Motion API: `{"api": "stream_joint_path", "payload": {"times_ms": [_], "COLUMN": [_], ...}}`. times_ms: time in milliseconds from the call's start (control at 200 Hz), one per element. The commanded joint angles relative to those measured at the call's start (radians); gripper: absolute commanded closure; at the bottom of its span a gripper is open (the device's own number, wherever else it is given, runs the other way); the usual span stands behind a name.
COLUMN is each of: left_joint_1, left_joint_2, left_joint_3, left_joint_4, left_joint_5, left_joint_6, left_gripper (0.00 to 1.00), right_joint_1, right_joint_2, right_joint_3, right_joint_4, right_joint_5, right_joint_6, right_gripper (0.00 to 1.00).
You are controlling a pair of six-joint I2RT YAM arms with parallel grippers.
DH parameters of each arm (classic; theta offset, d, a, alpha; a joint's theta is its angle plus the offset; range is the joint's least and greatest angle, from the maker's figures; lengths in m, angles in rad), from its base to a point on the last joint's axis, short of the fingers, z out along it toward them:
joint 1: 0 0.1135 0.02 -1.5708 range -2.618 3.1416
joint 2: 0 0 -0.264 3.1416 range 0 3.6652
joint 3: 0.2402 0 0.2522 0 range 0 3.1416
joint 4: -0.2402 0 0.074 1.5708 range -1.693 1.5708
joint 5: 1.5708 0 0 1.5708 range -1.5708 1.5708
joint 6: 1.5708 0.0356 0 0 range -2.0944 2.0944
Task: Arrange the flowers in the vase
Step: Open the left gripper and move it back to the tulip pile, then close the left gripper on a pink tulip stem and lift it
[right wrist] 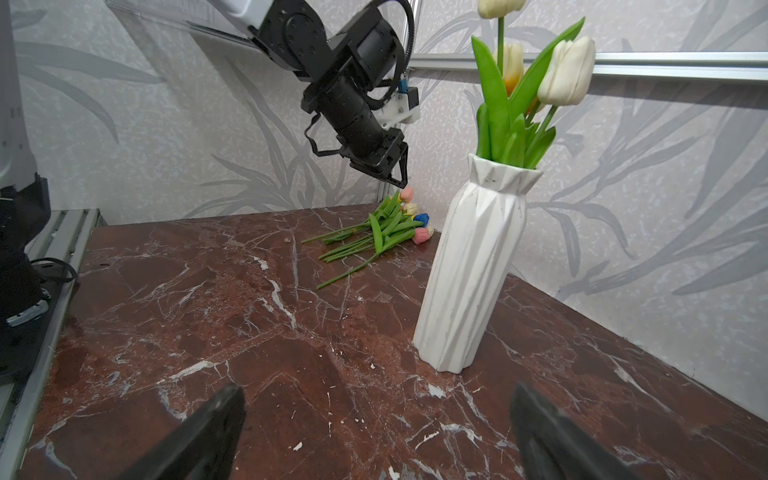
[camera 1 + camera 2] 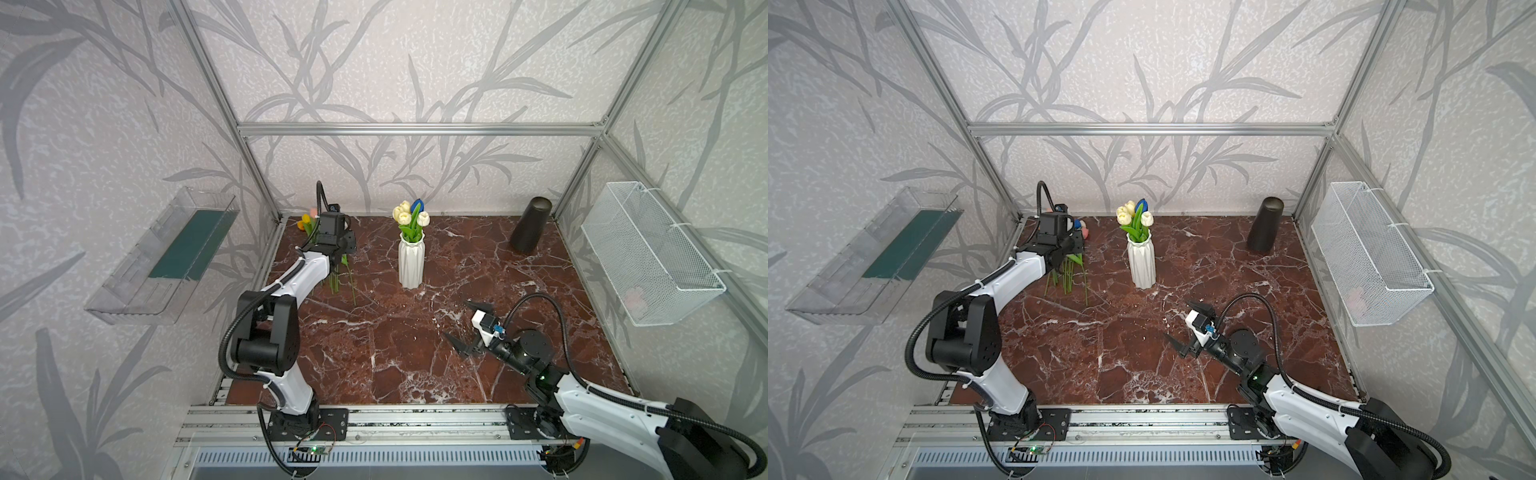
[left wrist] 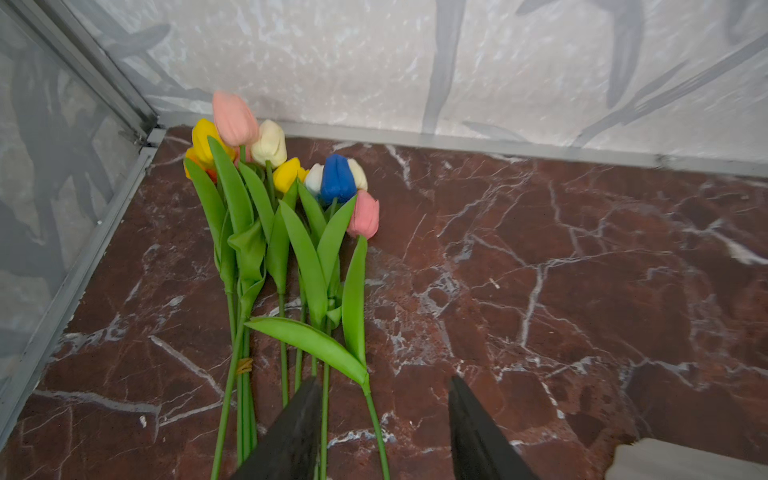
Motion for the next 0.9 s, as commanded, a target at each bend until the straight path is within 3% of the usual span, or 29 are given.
{"api": "stream_joint_path", "payload": {"times_ms": [0,80,205,370,740,895], "left_joint_1": [0.002,0.002,0.000,0.000,0.001,0.002], "left_joint_2": [0.111,0.224,0.353,0.400,0.487,0.505], "left_joint_3": [0.143,0.272,0.428,0.447,0.463,0.471], "left_joint_4": [-0.278,-0.416,-0.595,-0.641,-0.635,-0.630], "left_joint_5": [-0.026,0.012,-0.035,-0.067,0.027,0.040], "left_joint_6": [0.004,-0.012,-0.074,-0.099,-0.088,-0.085], "left_gripper": [0.55,0.60,0.60,0.59,0.62,0.82], "right_joint_1": [0.005,0.005,0.005,0.005,0.005,0.005], "right_joint_2": [0.002,0.003,-0.007,-0.022,-0.039,-0.048], "right_joint_3": [0.028,0.030,0.027,0.027,0.021,0.020], "right_joint_4": [0.045,0.046,0.041,0.027,0.024,0.016], "right_joint_5": [-0.008,-0.009,-0.005,0.000,0.004,0.012], "right_joint_6": [0.007,0.006,0.003,0.000,0.004,0.002], "right_gripper": [0.00,0.00,0.00,0.00,0.00,0.00]}}
